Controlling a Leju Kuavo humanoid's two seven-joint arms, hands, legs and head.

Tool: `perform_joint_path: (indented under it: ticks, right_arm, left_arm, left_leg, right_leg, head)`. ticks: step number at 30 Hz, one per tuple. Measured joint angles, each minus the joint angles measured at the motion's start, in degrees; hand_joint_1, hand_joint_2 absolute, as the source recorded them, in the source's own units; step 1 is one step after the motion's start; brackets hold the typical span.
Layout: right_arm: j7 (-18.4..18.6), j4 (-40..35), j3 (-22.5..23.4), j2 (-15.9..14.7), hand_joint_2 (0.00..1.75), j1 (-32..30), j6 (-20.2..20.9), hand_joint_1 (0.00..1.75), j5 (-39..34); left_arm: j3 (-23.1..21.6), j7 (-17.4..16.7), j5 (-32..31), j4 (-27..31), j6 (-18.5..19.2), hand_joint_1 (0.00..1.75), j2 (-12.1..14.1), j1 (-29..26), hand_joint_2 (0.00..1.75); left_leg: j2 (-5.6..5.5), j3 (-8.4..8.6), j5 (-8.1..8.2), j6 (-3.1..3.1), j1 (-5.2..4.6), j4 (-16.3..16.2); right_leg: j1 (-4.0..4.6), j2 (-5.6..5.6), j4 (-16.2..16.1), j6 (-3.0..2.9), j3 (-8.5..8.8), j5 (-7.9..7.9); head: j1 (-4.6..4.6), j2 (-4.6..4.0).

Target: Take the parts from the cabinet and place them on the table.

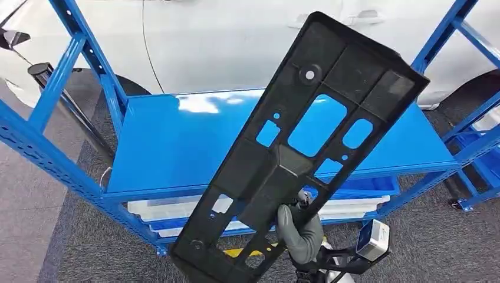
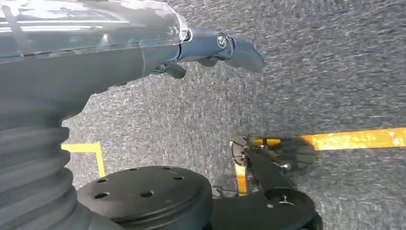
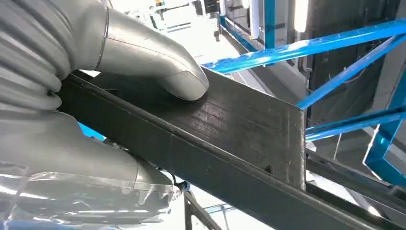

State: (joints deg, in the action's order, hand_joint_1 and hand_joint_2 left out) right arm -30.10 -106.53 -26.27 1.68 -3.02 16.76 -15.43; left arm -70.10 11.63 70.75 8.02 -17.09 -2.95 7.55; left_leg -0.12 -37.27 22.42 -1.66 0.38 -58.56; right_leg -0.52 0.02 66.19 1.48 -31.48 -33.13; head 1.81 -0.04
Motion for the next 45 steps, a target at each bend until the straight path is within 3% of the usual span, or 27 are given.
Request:
perform_joint_path:
  ticks: [1, 2, 6, 7, 9, 11, 12, 13, 15, 16, 18, 19, 22, 23, 24, 26, 27, 29, 31, 32, 33, 37, 38, 39, 42, 43, 45]
  right_arm:
    - [0.0, 0.0, 0.0, 0.0, 1.75, 0.0, 0.2, 1.75, 0.0]
    - [0.0, 0.0, 0.0, 0.0, 1.75, 0.2, 0.3, 1.75, 0.0]
    - [-0.1, 0.0, 0.0, 0.0, 1.75, 0.2, 0.9, 1.75, 0.0]
    - [0.0, 0.0, 0.0, 0.0, 1.75, 0.2, 1.0, 1.75, -0.1]
    - [0.3, 0.0, -0.1, 0.2, 1.75, 0.7, 1.2, 1.75, -0.2]
    - [0.8, 0.0, -0.1, 0.5, 1.75, 1.1, 1.1, 1.75, -0.5]
    - [1.1, 0.0, 0.0, 0.6, 1.75, 1.3, 0.9, 1.75, -0.6]
    - [1.3, 0.0, 0.0, 0.6, 1.75, 1.3, 0.7, 1.75, -0.7]
    - [1.6, 0.0, 0.0, 0.6, 1.75, 1.4, 0.4, 1.75, -0.8]
    - [1.6, 0.0, 0.1, 0.7, 1.75, 1.4, 0.3, 1.75, -0.9]
    - [1.6, -0.4, 0.3, 1.0, 1.75, 1.4, 0.0, 1.75, -0.9]
    - [1.6, -0.5, 0.3, 1.0, 1.75, 1.6, -0.1, 1.75, -0.9]
    - [1.6, -0.5, 0.3, 1.1, 1.75, 1.6, -0.2, 1.75, -0.8]
    - [1.6, -0.5, 0.3, 1.1, 1.75, 1.6, -0.3, 1.75, -0.8]
    - [1.7, -0.6, 0.3, 1.1, 1.75, 1.6, -0.3, 1.75, -0.8]
    - [1.7, -0.7, 0.3, 1.1, 1.75, 1.6, -0.3, 1.75, -0.8]
    - [1.7, -0.7, 0.3, 1.1, 1.75, 1.6, -0.3, 1.75, -0.8]
    - [1.8, -0.7, 0.3, 1.1, 1.75, 1.6, -0.4, 1.75, -0.8]
    - [2.0, -0.7, 0.3, 1.1, 1.75, 1.8, -0.7, 1.75, -0.8]
    - [2.1, -0.7, 0.3, 1.1, 1.75, 2.0, -0.8, 1.75, -0.8]
    - [2.1, -0.7, 0.3, 1.1, 1.75, 2.2, -1.2, 1.75, -0.9]
    - [2.0, -0.7, 0.4, 1.2, 1.75, 2.3, -1.4, 1.75, -1.0]
    - [2.0, -0.7, 0.4, 1.2, 1.75, 2.3, -1.4, 1.75, -1.0]
    - [1.9, -0.7, 0.4, 1.2, 1.75, 2.3, -1.4, 1.75, -1.0]
    - [1.5, -0.3, 0.4, 1.2, 1.75, 2.3, -1.2, 1.75, -1.4]
    - [1.3, -0.1, 0.4, 1.2, 1.75, 2.3, -1.2, 1.75, -1.6]
    - [1.1, 0.2, 0.4, 1.2, 1.75, 2.3, -1.2, 1.75, -1.9]
  left_arm:
    - [0.0, 0.1, 0.1, 0.0, 0.0, 0.00, 0.0, 0.0, 1.75]
    - [0.0, 0.2, 0.1, 0.0, 0.0, 0.00, 0.0, 0.0, 1.75]
    - [0.0, 0.4, 0.3, 0.0, 0.1, 0.00, -0.1, 0.0, 1.75]
    - [0.0, 0.4, 0.3, 0.0, 0.1, 0.00, 0.0, -0.1, 1.75]
    - [0.0, 0.2, 0.2, 0.0, 0.1, 0.00, -0.1, -0.1, 1.75]
    - [0.0, -0.1, -0.1, 0.0, 0.2, 0.00, -0.1, 0.0, 1.75]
    - [0.0, -0.2, -0.2, 0.0, 0.3, 0.00, -0.1, 0.0, 1.75]
    - [0.0, -0.3, -0.3, 0.0, 0.3, 0.00, -0.1, 0.0, 1.75]
    - [-0.1, -0.6, -0.7, 0.0, 0.4, 0.00, -0.1, 0.2, 1.75]
    - [-0.2, -0.7, -0.8, 0.0, 0.5, 0.00, -0.1, 0.4, 1.75]
    - [-0.2, -1.0, -0.9, 0.0, 0.5, 0.00, -0.1, 0.9, 1.75]
    - [-0.2, -1.0, -1.1, 0.0, 0.5, 0.00, -0.1, 1.2, 1.75]
    - [-0.4, -1.2, -1.1, 0.0, 0.5, 0.00, -0.1, 1.0, 1.75]
    - [-0.5, -1.2, -1.1, 0.0, 0.5, 0.00, -0.1, 1.0, 1.75]
    - [-0.6, -1.3, -1.1, 0.0, 0.5, 0.00, -0.1, 1.0, 1.75]
    - [-0.6, -1.3, -1.1, 0.0, 0.6, 0.00, -0.1, 1.0, 1.75]
    - [-0.6, -1.3, -1.1, 0.0, 0.6, 0.00, -0.1, 1.0, 1.75]
    - [-0.7, -1.4, -1.1, 0.0, 0.7, 0.00, -0.1, 1.0, 1.75]
    - [-0.7, -1.4, -1.1, 0.0, 0.7, 0.00, -0.1, 1.0, 1.75]
    - [-0.7, -1.4, -1.1, 0.0, 0.7, 0.00, -0.1, 1.1, 1.75]
    - [-0.7, -1.4, -1.1, 0.0, 0.7, 0.00, -0.1, 1.1, 1.75]
    - [-1.0, -1.5, -1.1, 0.0, 0.7, 0.00, -0.1, 1.2, 1.75]
    - [-1.1, -1.5, -0.9, 0.0, 0.7, 0.00, -0.1, 1.2, 1.75]
    - [-1.1, -1.5, -0.8, 0.0, 0.7, 0.00, -0.1, 1.2, 1.75]
    - [-1.1, -1.5, -0.6, 0.0, 0.7, 0.00, -0.1, 1.1, 1.75]
    - [-1.1, -1.6, -0.6, 0.0, 0.6, 0.00, -0.1, 1.0, 1.75]
    - [-1.1, -1.9, -0.6, 0.0, 0.5, 0.00, -0.1, 1.0, 1.75]
  left_leg:
    - [-0.08, -0.40, -0.39, 0.20, 0.00, -0.1]
    - [-0.11, -0.67, -0.79, 0.51, -0.07, -0.2]
    - [-0.12, -0.65, -2.73, 1.98, 0.08, 0.6]
    - [-0.30, -1.01, -2.71, 2.28, 0.05, 0.4]
    - [-0.23, -2.45, 3.31, 2.62, 0.18, -3.5]
    - [-0.22, -4.34, 10.01, 3.10, 0.34, -12.5]
    - [-0.22, -4.70, 11.00, 3.27, 0.34, -16.0]
    - [-0.22, -4.21, 10.18, 3.31, 0.35, -17.5]
    - [-0.22, 0.06, 6.26, 3.20, 0.38, -13.7]
    - [-0.22, 4.03, 5.03, 2.95, 0.38, -8.7]
    - [-0.27, 10.65, 7.60, 2.37, -0.03, 0.8]
    - [-0.31, 10.90, 8.01, 2.03, -0.10, 1.9]
    - [-0.11, 9.65, 6.66, 0.87, -0.14, 2.5]
    - [0.25, 9.38, 5.94, 0.51, 0.02, 2.5]
    - [0.29, 8.54, 5.31, 0.02, 0.04, 2.5]
    - [0.38, 6.88, 4.02, -0.18, -0.10, 2.3]
    - [0.38, 6.06, 3.49, -0.15, -0.16, 2.2]
    - [0.44, 4.35, 2.65, 0.00, -0.22, 1.7]
    - [0.44, 2.80, 1.95, 0.25, -0.23, 1.0]
    - [0.41, 2.30, 1.68, 0.44, -0.23, 0.5]
    - [0.35, 1.80, 1.41, 0.77, -0.48, 0.3]
    - [0.33, 1.65, -0.26, 2.10, -0.40, 0.7]
    - [0.27, 1.38, 0.67, 2.33, -0.15, 0.0]
    - [0.23, 0.61, 3.37, 2.61, -0.17, -1.7]
    - [0.23, -2.97, 11.82, 3.21, 0.09, -14.0]
    - [0.23, -3.33, 12.21, 3.31, 0.12, -16.8]
    - [0.24, -0.34, 8.85, 3.17, 0.17, -14.6]
  right_leg:
    - [-0.01, 0.00, -5.3, -0.20, 3.32, 1.74]
    - [0.08, 0.01, -9.4, -0.41, 5.38, 0.67]
    - [0.87, 0.18, -9.0, -1.71, 4.34, 2.68]
    - [0.11, -0.06, -9.7, -2.28, 3.94, 3.67]
    - [0.24, -0.26, -9.6, -2.99, 2.52, 4.87]
    - [0.38, -0.33, -9.5, -3.12, 0.80, 6.17]
    - [0.41, -0.38, -9.3, -3.10, -0.12, 6.79]
    - [0.43, -0.40, -9.2, -3.01, -1.03, 7.32]
    - [0.44, -0.48, -8.7, -2.78, -2.79, 8.34]
    - [0.45, -0.45, -8.5, -2.60, -3.55, 8.84]
    - [0.76, -0.44, -8.0, -2.04, -4.26, 9.41]
    - [0.71, -0.52, -8.0, -1.57, -4.36, 10.01]
    - [0.64, -0.40, -8.3, -0.46, -4.62, 11.36]
    - [0.25, -0.05, -7.6, -0.25, -5.38, 9.86]
    - [0.23, -0.07, -5.1, -0.06, -6.31, 6.32]
    - [0.08, -0.08, 3.7, 0.29, -8.62, -0.41]
    - [0.09, -0.08, 7.3, 0.36, -9.31, -1.57]
    - [0.09, -0.08, 8.5, 0.31, -8.07, 0.59]
    - [0.13, -0.09, 0.5, -0.06, -1.95, 4.60]
    - [0.17, -0.08, -4.8, -0.34, 1.71, 4.66]
    - [0.57, -0.04, -8.5, -0.68, 3.82, 2.79]
    - [0.65, 0.02, -9.2, -2.25, 3.00, 3.97]
    - [0.32, -0.28, -9.4, -2.70, 2.74, 4.69]
    - [0.34, -0.28, -9.4, -3.13, 2.13, 5.20]
    - [0.48, -0.32, -9.3, -3.43, -0.07, 6.80]
    - [0.52, -0.33, -9.2, -3.40, -0.92, 7.33]
    - [0.58, -0.33, -8.9, -3.19, -2.45, 8.32]
  head:
    - [0.00, 0.00]
    - [0.00, 0.00]
    - [0.00, 0.00]
    - [0.00, 0.00]
    - [0.00, 0.00]
    - [0.02, 0.00]
    - [0.00, 0.00]
    - [0.00, 0.00]
    - [0.02, 0.00]
    - [0.02, 0.00]
    - [0.00, 0.00]
    - [0.02, 0.00]
    - [0.00, 0.00]
    - [0.00, 0.00]
    - [0.00, 0.00]
    - [0.00, 0.00]
    - [0.00, 0.00]
    - [0.00, 0.00]
    - [0.00, 0.00]
    - [0.00, 0.00]
    - [0.00, 0.00]
    - [0.00, 0.00]
    - [0.00, 0.00]
    - [0.00, 0.00]
    - [0.00, 0.00]
    - [0.00, 0.00]
    - [0.02, 0.00]
